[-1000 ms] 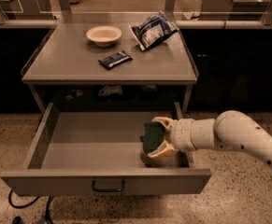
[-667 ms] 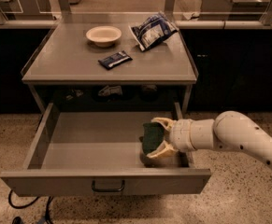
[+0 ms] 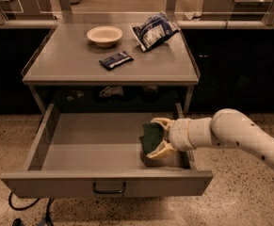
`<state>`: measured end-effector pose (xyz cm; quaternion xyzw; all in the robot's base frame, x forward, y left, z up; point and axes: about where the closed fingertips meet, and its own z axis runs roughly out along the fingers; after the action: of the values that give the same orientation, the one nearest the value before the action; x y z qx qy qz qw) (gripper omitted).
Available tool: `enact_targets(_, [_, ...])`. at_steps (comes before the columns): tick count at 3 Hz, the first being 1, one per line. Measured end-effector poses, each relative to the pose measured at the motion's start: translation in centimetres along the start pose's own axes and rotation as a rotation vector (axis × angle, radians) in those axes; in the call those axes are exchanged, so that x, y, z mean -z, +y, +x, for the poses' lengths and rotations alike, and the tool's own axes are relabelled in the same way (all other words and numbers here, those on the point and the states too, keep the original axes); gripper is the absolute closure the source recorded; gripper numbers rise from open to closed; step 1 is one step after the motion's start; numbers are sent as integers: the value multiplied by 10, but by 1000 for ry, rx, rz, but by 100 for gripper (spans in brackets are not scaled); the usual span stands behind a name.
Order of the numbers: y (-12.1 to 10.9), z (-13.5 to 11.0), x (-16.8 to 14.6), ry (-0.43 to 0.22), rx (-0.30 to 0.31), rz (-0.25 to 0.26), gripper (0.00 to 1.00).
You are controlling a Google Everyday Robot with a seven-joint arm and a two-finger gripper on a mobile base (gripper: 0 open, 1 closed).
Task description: Place sponge into top drawer
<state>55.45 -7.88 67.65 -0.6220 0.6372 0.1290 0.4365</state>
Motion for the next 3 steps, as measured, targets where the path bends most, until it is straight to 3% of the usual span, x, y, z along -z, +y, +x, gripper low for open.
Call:
enact_targets(2, [-34,-9,-64,60,101,-127,100])
enact_targets(3, [-36,-4,-94,76,111,-204,100])
